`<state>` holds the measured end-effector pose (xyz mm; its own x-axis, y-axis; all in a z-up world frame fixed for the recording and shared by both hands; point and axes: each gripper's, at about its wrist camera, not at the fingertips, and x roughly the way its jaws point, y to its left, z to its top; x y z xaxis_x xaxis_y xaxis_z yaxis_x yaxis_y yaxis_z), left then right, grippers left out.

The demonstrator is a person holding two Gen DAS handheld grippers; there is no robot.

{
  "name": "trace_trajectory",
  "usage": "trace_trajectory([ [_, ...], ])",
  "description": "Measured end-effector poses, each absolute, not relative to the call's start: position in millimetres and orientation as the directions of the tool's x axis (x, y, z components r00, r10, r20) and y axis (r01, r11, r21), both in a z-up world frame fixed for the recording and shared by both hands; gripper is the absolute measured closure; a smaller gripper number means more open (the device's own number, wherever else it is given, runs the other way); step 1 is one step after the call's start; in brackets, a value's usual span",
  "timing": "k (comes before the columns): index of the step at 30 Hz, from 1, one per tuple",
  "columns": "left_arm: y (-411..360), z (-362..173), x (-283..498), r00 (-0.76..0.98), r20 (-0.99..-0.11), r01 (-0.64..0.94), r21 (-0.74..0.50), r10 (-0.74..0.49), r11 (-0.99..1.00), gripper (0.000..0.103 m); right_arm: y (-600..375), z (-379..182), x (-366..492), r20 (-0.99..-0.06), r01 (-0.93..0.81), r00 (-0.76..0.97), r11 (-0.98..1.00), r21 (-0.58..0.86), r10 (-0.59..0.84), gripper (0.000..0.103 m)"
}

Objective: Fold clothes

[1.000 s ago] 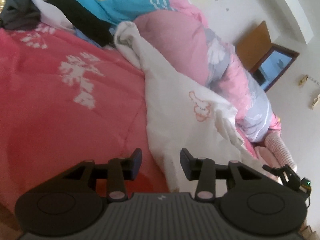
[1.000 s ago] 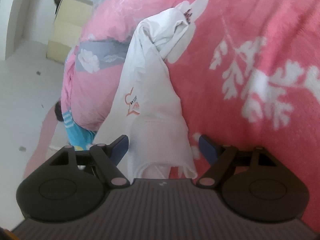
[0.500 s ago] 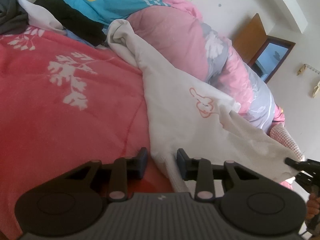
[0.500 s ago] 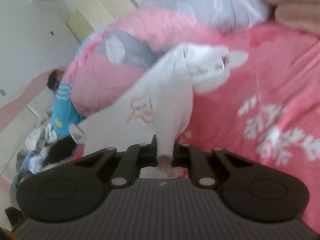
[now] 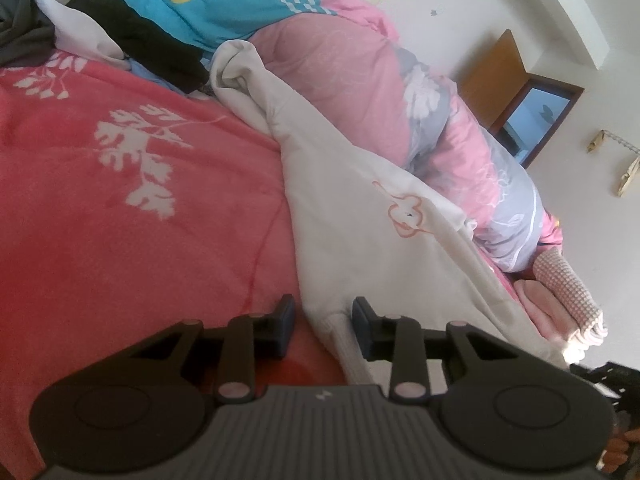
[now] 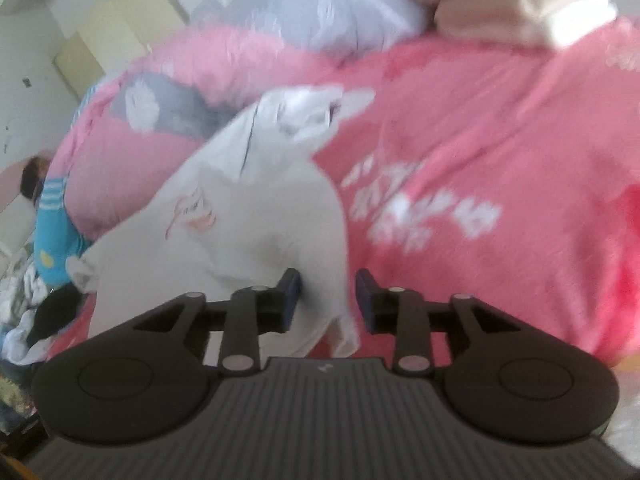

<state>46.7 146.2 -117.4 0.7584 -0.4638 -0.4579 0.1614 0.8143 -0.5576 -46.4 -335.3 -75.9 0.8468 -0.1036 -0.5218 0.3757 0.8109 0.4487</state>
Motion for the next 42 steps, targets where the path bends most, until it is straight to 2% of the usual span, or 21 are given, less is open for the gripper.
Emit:
trace_trajectory([
  [1,146.3,-116.0,46.3,0.76,-0.457,0.161,-0.558,-0.463,0.814,0.069,-333.6,-68.9,-51.0,-0.504,0.38,0.853,0.826,0.417,-0.138,0.06],
  [6,148.5,-99.9,44.5,0.782,-0.435,0.164,-0.547,-0.446,0.821,0.061,-320.1,-35.9,-63.0,-0.388,0.335,0.9,0.887,0.319,-0.201,0.054],
  [9,146.1,-84.7,54.8,0.782,-0.456,0.171,-0.5,-0.426,0.849,0.06,-305.2,-21.1,-49.9,-0.353,0.25,0.925,0.925,0.286,-0.141,0.05],
  [13,141.4,-74.3,89.2,0.745,-0.532,0.165,-0.438,-0.403,0.884,0.057,-269.6,-1.6,-4.8,-0.352,0.07,0.936,0.97,0.232,0.016,0.047],
  [17,138.6,-81.6,117.4,0.727,-0.559,0.185,-0.4,-0.399,0.898,0.06,-210.0,19.3,59.4,-0.382,-0.194,0.891,0.967,0.166,0.245,0.038],
  [19,140.0,-92.2,120.1,0.709,-0.56,0.196,-0.427,-0.428,0.883,0.067,-173.5,23.6,91.1,-0.417,-0.314,0.847,0.944,0.105,0.328,0.033],
  [23,140.9,-102.5,116.7,0.697,-0.545,0.223,-0.453,-0.466,0.863,0.072,-98.5,13.1,165.7,-0.515,-0.464,0.774,0.883,-0.065,0.369,0.033],
  [25,140.2,-102.3,115.8,0.675,-0.537,0.254,-0.474,-0.506,0.843,0.081,-64.5,3.1,204.9,-0.573,-0.511,0.734,0.852,-0.114,0.364,0.035],
  [26,140.5,-102.9,116.2,0.666,-0.534,0.261,-0.487,-0.521,0.834,0.082,-48.6,-2.5,223.4,-0.602,-0.532,0.713,0.836,-0.13,0.36,0.035],
  [28,142.1,-104.2,115.3,0.655,-0.531,0.27,-0.5,-0.538,0.823,0.083,-22.1,-14.5,252.1,-0.648,-0.554,0.676,0.822,-0.133,0.351,0.039],
  [30,143.8,-103.2,113.7,0.658,-0.525,0.275,-0.501,-0.541,0.821,0.089,-0.5,-30.0,277.7,-0.698,-0.56,0.627,0.823,-0.094,0.347,0.04],
  [34,146.1,-101.0,109.3,0.665,-0.509,0.284,-0.504,-0.546,0.816,0.093,20.9,-71.3,315.9,-0.797,-0.503,0.517,0.864,0.013,0.313,0.046],
  [36,144.3,-96.4,104.7,0.681,-0.491,0.304,-0.487,-0.544,0.819,0.095,18.0,-83.3,318.7,-0.795,-0.469,0.511,0.881,0.061,0.326,0.05],
  [37,143.3,-93.8,102.3,0.689,-0.481,0.314,-0.477,-0.543,0.821,0.095,13.2,-82.6,317.1,-0.782,-0.458,0.522,0.885,0.08,0.34,0.076],
  [38,142.3,-91.3,99.9,0.696,-0.47,0.325,-0.467,-0.542,0.823,0.095,6.9,-79.8,316.4,-0.771,-0.446,0.528,0.889,0.105,0.356,0.094],
  [39,140.7,-88.7,98.3,0.7,-0.459,0.338,-0.462,-0.547,0.82,0.095,-5.2,-76.0,315.8,-0.752,-0.424,0.526,0.889,0.174,0.398,0.098],
  [42,135.7,-81.3,94.4,0.705,-0.43,0.376,-0.448,-0.564,0.811,0.095,-52.5,-68.2,312.4,-0.638,-0.343,0.537,0.834,0.433,0.552,0.099],
])
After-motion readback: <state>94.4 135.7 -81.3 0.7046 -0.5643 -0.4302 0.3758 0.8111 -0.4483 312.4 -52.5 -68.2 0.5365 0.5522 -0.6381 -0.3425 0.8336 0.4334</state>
